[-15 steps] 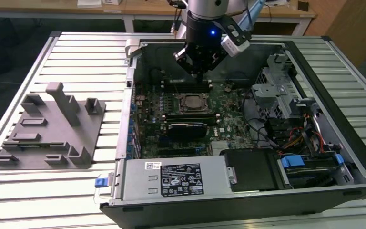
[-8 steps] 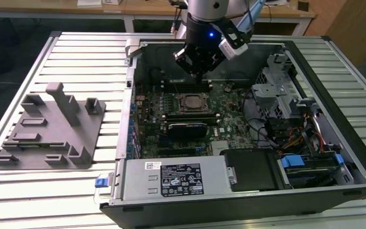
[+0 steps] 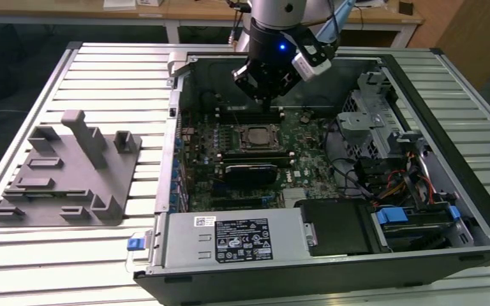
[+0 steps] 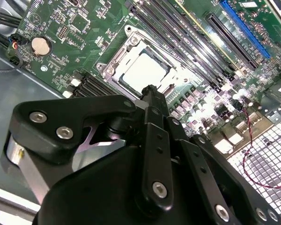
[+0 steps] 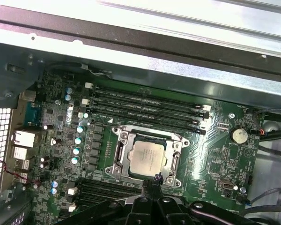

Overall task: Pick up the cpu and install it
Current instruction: 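Install the first cpu locking lever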

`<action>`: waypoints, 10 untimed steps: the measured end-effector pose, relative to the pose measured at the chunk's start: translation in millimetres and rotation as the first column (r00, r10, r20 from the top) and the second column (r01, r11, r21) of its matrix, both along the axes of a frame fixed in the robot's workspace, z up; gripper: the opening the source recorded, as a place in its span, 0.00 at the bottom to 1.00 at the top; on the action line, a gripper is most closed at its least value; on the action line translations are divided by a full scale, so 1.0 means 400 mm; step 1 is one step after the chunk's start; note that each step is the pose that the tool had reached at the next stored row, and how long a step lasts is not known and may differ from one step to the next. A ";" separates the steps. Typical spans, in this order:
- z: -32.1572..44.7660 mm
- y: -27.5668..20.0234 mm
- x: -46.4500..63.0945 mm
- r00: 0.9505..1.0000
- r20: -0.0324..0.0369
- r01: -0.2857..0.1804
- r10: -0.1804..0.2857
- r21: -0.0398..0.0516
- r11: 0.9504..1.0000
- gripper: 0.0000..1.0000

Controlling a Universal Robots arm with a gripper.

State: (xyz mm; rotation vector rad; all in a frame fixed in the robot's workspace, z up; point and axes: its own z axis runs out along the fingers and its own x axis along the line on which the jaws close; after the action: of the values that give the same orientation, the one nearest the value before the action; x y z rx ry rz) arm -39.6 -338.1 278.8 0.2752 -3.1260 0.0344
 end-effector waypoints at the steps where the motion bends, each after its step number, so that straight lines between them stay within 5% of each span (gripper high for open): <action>1: 0.000 0.000 0.000 1.000 0.000 0.000 0.000 0.000 1.000 0.11; 10: -0.001 0.000 -0.001 1.000 0.000 0.000 0.000 0.000 1.000 0.11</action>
State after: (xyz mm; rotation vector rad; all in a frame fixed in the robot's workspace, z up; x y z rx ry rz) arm -40.0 -338.0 278.3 0.2753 -3.1261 0.0343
